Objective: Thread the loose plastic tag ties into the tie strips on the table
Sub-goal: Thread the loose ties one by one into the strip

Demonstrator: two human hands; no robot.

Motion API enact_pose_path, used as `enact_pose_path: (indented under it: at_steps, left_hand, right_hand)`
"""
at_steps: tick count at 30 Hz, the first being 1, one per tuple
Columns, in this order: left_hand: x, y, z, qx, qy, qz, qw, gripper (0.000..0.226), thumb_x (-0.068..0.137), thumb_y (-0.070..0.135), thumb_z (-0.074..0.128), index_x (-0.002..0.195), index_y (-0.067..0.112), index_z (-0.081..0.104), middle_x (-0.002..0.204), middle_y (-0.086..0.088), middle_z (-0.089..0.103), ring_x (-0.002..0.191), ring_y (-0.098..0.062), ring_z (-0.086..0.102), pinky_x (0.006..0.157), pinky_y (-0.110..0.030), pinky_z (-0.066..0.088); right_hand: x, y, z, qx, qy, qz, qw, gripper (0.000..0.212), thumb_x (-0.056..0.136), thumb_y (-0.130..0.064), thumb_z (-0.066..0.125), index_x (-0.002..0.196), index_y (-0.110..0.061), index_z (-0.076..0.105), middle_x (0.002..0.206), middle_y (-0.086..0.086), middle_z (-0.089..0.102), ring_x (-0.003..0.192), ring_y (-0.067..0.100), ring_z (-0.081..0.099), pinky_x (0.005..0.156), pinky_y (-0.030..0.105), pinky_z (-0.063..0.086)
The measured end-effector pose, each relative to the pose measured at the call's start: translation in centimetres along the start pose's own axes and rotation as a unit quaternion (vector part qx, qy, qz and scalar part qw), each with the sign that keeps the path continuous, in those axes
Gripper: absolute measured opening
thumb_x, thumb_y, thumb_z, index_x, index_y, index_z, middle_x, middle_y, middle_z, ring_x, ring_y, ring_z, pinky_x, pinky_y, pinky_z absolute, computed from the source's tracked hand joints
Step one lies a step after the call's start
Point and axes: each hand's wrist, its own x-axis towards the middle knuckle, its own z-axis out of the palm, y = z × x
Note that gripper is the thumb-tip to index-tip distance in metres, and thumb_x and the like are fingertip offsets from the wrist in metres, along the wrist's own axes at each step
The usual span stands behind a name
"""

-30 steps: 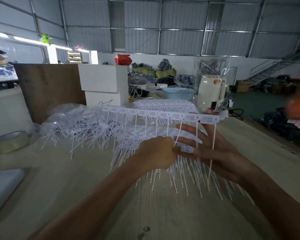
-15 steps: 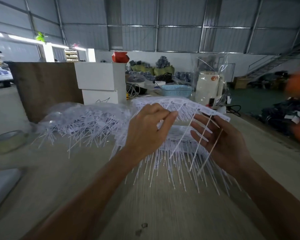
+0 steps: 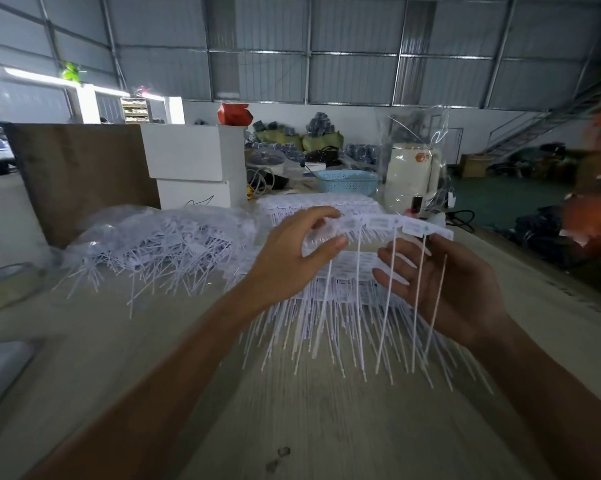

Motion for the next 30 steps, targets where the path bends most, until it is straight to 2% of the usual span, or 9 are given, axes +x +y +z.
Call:
enact_pose_path:
  at_steps: [4, 7, 11, 15, 20, 22, 26, 28, 30]
  left_hand:
    - [0.5, 0.6, -0.6, 0.103, 0.099, 0.095, 0.985, 0.035, 0.088, 0.034, 0.071, 0.114, 0.010, 0.069, 0.096, -0.003, 0.047, 0.097, -0.020, 0.045, 0.082, -0.032, 0.042]
    - [0.8, 1.3, -1.9, 0.187, 0.081, 0.108, 0.973, 0.036, 0.089, 0.041, 0.069, 0.115, 0.017, 0.072, 0.092, 0.000, 0.047, 0.093, -0.018, 0.044, 0.077, -0.030, 0.038]
    - [0.8, 1.1, -3.3, 0.372, -0.017, 0.115, 0.921, 0.036, 0.093, 0.054, 0.053, 0.110, 0.029, 0.073, 0.083, 0.005, 0.051, 0.092, -0.020, 0.053, 0.071, -0.030, 0.034]
    - [0.2, -1.1, -3.0, 0.328, -0.209, -0.018, 0.921, 0.037, 0.094, 0.058, 0.054, 0.107, 0.029, 0.073, 0.094, 0.007, 0.067, 0.090, -0.016, 0.062, 0.074, -0.031, 0.047]
    - [-1.5, -4.5, -3.5, 0.227, -0.344, -0.123, 0.903, 0.037, 0.090, 0.063, 0.056, 0.101, 0.032, 0.075, 0.094, 0.020, 0.065, 0.090, -0.008, 0.062, 0.094, -0.038, 0.050]
    - [-1.7, -5.0, -3.6, 0.225, -0.341, -0.126, 0.904, 0.039, 0.090, 0.064, 0.056, 0.099, 0.032, 0.077, 0.100, 0.015, 0.072, 0.091, -0.008, 0.064, 0.095, -0.040, 0.051]
    - [-1.5, -5.3, -3.6, 0.284, -0.279, -0.104, 0.912, 0.034, 0.091, 0.064, 0.054, 0.085, 0.038, 0.075, 0.091, 0.015, 0.072, 0.084, -0.011, 0.066, 0.087, -0.041, 0.054]
    - [-1.6, -4.9, -2.7, 0.316, -0.207, -0.073, 0.923, 0.038, 0.090, 0.068, 0.050, 0.098, 0.038, 0.072, 0.095, 0.015, 0.068, 0.087, -0.011, 0.065, 0.086, -0.042, 0.054]
    - [-1.9, -3.8, -1.1, 0.222, -0.150, -0.055, 0.962, 0.042, 0.088, 0.070, 0.050, 0.112, 0.040, 0.068, 0.100, 0.017, 0.067, 0.090, -0.005, 0.064, 0.086, -0.040, 0.054]
  right_hand:
    - [0.0, -0.3, -0.2, 0.009, 0.020, -0.007, 1.000, 0.040, 0.094, -0.030, 0.049, 0.113, -0.006, 0.075, 0.115, 0.008, 0.073, 0.113, 0.023, 0.068, 0.099, 0.044, 0.053]
    - [0.3, -0.3, -0.5, -0.005, 0.068, 0.005, 0.998, 0.033, 0.093, -0.028, 0.054, 0.108, -0.009, 0.077, 0.104, 0.007, 0.075, 0.098, 0.020, 0.072, 0.092, 0.040, 0.057]
    - [0.8, 0.5, -1.5, -0.085, 0.144, 0.058, 0.984, 0.018, 0.089, -0.019, 0.063, 0.092, -0.005, 0.073, 0.084, 0.007, 0.068, 0.068, 0.015, 0.067, 0.066, 0.031, 0.059]
    - [0.9, 1.5, -2.7, -0.282, 0.206, 0.082, 0.933, 0.024, 0.083, -0.019, 0.076, 0.102, -0.005, 0.073, 0.088, 0.015, 0.072, 0.073, 0.022, 0.069, 0.064, 0.033, 0.058]
    - [0.3, 2.3, -2.5, -0.495, 0.133, 0.130, 0.849, 0.016, 0.097, -0.019, 0.064, 0.094, -0.008, 0.075, 0.074, 0.008, 0.072, 0.062, 0.013, 0.064, 0.056, 0.026, 0.053]
    - [0.3, 2.7, -2.2, -0.516, 0.092, 0.134, 0.841, 0.016, 0.095, -0.020, 0.067, 0.094, -0.006, 0.074, 0.073, 0.006, 0.069, 0.063, 0.012, 0.062, 0.057, 0.024, 0.052]
    - [0.2, 2.7, -2.1, -0.470, 0.088, 0.112, 0.871, 0.009, 0.091, -0.013, 0.070, 0.095, -0.006, 0.075, 0.076, 0.013, 0.065, 0.067, 0.020, 0.061, 0.068, 0.036, 0.050]
    - [0.2, 2.6, -2.3, -0.458, 0.097, 0.094, 0.879, 0.009, 0.091, -0.011, 0.070, 0.095, -0.006, 0.075, 0.074, 0.012, 0.062, 0.067, 0.021, 0.059, 0.072, 0.041, 0.047]
    - [0.2, 2.7, -2.2, -0.451, 0.099, 0.077, 0.884, 0.009, 0.091, -0.012, 0.069, 0.096, -0.008, 0.076, 0.074, 0.012, 0.061, 0.068, 0.021, 0.057, 0.070, 0.039, 0.046]
